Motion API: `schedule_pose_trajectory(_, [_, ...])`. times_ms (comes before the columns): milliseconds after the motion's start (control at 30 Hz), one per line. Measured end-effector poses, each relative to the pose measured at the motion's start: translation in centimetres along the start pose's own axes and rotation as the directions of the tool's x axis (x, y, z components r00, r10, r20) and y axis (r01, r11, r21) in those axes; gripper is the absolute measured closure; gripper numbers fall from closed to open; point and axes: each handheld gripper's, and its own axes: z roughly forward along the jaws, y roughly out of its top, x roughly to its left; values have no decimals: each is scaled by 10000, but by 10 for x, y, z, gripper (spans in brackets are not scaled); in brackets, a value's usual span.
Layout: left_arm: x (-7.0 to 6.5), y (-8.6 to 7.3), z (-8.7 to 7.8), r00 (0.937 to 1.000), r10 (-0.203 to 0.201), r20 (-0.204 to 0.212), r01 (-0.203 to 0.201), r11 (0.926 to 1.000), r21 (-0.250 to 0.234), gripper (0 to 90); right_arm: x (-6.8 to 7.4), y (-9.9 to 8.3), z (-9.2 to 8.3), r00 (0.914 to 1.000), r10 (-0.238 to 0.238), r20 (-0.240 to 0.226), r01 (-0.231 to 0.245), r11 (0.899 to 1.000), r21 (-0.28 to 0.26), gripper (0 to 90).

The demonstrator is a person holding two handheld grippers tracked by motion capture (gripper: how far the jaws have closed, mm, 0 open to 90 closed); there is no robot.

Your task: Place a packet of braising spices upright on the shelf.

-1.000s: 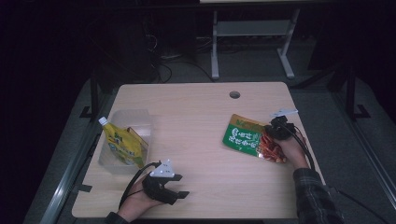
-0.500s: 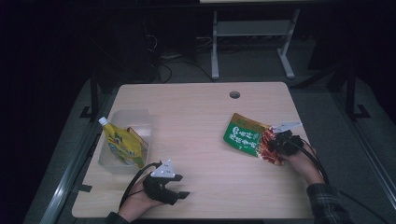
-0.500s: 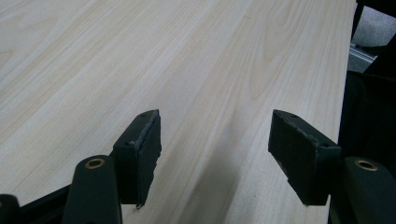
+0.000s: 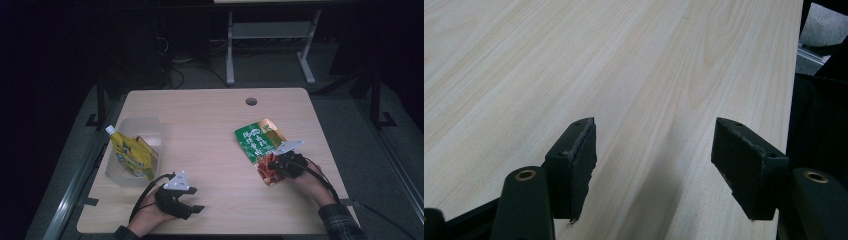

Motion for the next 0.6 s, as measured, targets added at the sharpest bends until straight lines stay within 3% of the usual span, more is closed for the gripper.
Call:
schedule_pose_trajectory(67, [0, 0, 0, 10000, 10, 3, -10, 10000, 13, 339, 7, 4, 3, 9988, -101, -488, 98, 9999, -56, 900])
schedule_pose_trajectory(133, [0, 0, 0, 10000, 10, 7, -10, 10000, -24, 339, 12, 9, 5, 9983, -482, -326, 480, 9988, -77, 900])
schedule_pose_trajectory(200, [0, 0, -1, 10000, 32, 12, -32, 10000, -26, 339, 1, 11, 0, 9996, -253, 80, 256, 9991, -326, 900])
schedule_pose_trajectory(267, [0, 0, 0, 10000, 20, 11, -20, 10000, -14, 339, -20, 8, -7, 9959, 388, 822, -340, 9977, -583, 900])
schedule_pose_trajectory(333, [1, 0, 0, 10000, 15, 16, -15, 10000, 7, 339, -44, 1, -12, 9804, 1100, 1637, -993, 9924, -725, 900])
schedule_pose_trajectory(400, [0, 0, 1, 10000, -21, 11, 21, 10000, -2, 339, -66, -7, -15, 9568, 1858, 2237, -1720, 9819, -796, 900])
schedule_pose_trajectory(467, [0, 0, 1, 10000, -1, 14, 1, 10000, 9, 339, -83, -15, -15, 9396, 2468, 2374, -2326, 9687, -866, 900])
schedule_pose_trajectory(533, [0, 0, 1, 10000, -32, 1, 32, 10000, -3, 339, -91, -21, -12, 9301, 2771, 2412, -2675, 9608, -724, 900])
schedule_pose_trajectory(600, [1, 0, 1, 10000, -77, 21, 77, 10000, -57, 339, -96, -26, -9, 9284, 2968, 2237, -2907, 9549, -605, 900])
